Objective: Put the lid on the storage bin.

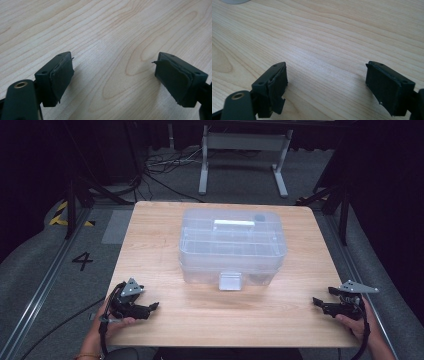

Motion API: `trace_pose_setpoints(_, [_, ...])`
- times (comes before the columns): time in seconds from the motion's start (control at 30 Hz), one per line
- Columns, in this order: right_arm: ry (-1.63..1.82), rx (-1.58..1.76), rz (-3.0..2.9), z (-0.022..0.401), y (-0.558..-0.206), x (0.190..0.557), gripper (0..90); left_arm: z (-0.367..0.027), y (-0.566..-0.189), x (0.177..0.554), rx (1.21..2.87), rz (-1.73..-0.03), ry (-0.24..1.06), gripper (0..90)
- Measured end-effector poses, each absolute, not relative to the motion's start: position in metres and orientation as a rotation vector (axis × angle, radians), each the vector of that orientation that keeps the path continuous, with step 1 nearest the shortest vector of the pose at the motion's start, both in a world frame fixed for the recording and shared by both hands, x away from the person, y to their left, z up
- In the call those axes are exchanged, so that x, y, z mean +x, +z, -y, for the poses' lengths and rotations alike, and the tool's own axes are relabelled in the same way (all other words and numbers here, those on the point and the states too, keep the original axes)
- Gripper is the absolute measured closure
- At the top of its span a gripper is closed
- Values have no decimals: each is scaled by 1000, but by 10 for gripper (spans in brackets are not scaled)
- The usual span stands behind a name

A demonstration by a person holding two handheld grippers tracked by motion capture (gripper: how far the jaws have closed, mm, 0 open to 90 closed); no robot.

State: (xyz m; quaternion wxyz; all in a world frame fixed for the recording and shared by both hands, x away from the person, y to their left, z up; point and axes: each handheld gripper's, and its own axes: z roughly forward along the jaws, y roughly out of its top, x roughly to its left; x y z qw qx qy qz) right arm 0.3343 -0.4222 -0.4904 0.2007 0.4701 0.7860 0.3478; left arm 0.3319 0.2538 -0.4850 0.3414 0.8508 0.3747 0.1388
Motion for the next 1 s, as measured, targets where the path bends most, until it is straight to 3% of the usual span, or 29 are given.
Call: trace_pose_setpoints(1.0, [959,1330,-2189,422,-491,335,149,-249,-486,334,2197,-1032,386,107])
